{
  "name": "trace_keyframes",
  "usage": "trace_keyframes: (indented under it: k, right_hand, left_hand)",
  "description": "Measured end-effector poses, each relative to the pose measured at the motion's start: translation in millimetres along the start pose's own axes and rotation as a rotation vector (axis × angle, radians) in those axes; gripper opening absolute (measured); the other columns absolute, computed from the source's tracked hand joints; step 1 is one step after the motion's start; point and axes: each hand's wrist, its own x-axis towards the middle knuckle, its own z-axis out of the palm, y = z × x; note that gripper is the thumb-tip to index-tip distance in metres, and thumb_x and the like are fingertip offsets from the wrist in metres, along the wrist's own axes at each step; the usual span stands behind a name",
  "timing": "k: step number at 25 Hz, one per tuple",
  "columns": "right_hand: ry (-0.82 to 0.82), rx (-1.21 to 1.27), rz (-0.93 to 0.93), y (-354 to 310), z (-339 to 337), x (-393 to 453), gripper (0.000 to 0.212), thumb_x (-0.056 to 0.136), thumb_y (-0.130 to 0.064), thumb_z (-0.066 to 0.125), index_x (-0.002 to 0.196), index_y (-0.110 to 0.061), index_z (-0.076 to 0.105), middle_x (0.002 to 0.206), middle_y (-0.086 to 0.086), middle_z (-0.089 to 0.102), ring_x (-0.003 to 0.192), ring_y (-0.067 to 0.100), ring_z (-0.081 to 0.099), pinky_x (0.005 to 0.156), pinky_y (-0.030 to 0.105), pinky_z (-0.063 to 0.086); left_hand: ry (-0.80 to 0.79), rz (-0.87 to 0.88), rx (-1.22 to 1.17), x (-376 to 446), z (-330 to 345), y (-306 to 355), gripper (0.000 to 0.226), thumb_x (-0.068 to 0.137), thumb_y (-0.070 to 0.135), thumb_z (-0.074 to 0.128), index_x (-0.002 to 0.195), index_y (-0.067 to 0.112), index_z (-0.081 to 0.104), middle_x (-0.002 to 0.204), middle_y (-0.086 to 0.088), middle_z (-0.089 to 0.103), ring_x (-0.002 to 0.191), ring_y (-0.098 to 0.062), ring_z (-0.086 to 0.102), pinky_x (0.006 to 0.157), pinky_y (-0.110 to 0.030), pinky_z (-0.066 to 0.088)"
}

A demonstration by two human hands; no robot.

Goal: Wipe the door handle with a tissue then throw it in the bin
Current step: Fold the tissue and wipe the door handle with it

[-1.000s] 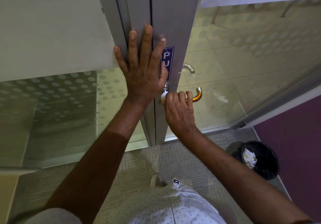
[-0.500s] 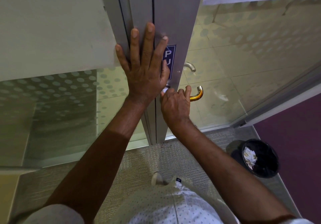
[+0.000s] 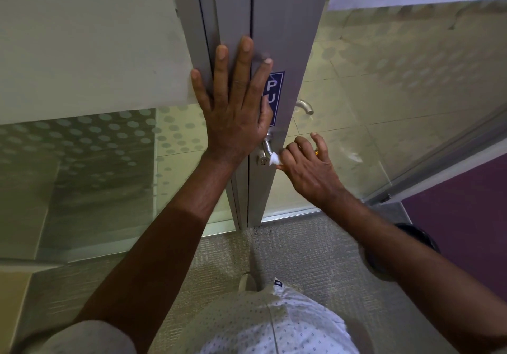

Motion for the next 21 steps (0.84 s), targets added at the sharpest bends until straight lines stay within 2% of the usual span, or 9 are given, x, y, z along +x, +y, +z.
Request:
trace_keyframes:
  k: [4, 8, 12, 15, 18, 21]
  right_hand:
    - [-0.036, 0.111, 0.113, -20, -5, 10, 0.026, 0.111, -0.035, 0.042, 0.102, -0.013, 0.053, 0.096, 0.010, 0.061, 0.099, 0.032, 0.054, 0.117, 0.055, 0.026]
    - [-0.100, 0.159, 0.248, -46, -11, 25, 0.033, 0.112, -0.037, 0.038, 0.103, -0.012, 0.058, 0.094, 0.010, 0.063, 0.096, 0.031, 0.056, 0.113, 0.053, 0.030]
    - [-0.055, 0.108, 0.064, -18, -8, 10, 0.030, 0.113, -0.038, 0.041, 0.102, -0.014, 0.056, 0.094, 0.008, 0.062, 0.095, 0.031, 0.057, 0.112, 0.051, 0.031]
    - [-0.027, 0.004, -0.086, 14, -5, 1, 0.027, 0.113, -0.038, 0.044, 0.104, -0.015, 0.056, 0.096, 0.007, 0.060, 0.101, 0.031, 0.059, 0.115, 0.050, 0.028]
    - [-0.013, -0.047, -0.129, 36, -3, -8, 0.029, 0.114, -0.036, 0.040, 0.106, -0.015, 0.058, 0.098, 0.007, 0.061, 0.108, 0.031, 0.060, 0.118, 0.050, 0.025]
    - [-0.012, -0.056, -0.087, 35, -6, -9, 0.031, 0.114, -0.036, 0.038, 0.105, -0.014, 0.059, 0.098, 0.007, 0.062, 0.108, 0.032, 0.061, 0.118, 0.051, 0.023]
  left_hand:
    - [-0.010, -0.003, -0.014, 1, -3, 2, 0.062, 0.102, 0.041, 0.058, 0.158, 0.029, 0.034, 0.170, 0.008, -0.028, 0.159, -0.019, -0.027, 0.126, -0.056, -0.018]
    - [0.009, -0.011, -0.020, 2, -3, 2, 0.065, 0.100, 0.041, 0.062, 0.158, 0.029, 0.033, 0.170, 0.008, -0.028, 0.159, -0.019, -0.027, 0.126, -0.056, -0.017]
    - [0.004, -0.012, -0.016, 2, -3, 2, 0.064, 0.101, 0.042, 0.059, 0.158, 0.030, 0.032, 0.170, 0.008, -0.029, 0.159, -0.019, -0.028, 0.126, -0.056, -0.018]
    - [0.000, -0.005, -0.015, 2, -2, 1, 0.063, 0.102, 0.043, 0.057, 0.158, 0.029, 0.033, 0.170, 0.007, -0.029, 0.159, -0.020, -0.027, 0.126, -0.056, -0.018]
    - [-0.004, -0.005, -0.021, 2, -3, 1, 0.061, 0.103, 0.043, 0.055, 0.158, 0.029, 0.033, 0.171, 0.008, -0.029, 0.159, -0.020, -0.027, 0.127, -0.056, -0.018]
    - [-0.005, -0.008, -0.025, 2, -3, 2, 0.059, 0.105, 0.043, 0.052, 0.158, 0.029, 0.033, 0.171, 0.008, -0.029, 0.159, -0.019, -0.027, 0.126, -0.056, -0.017]
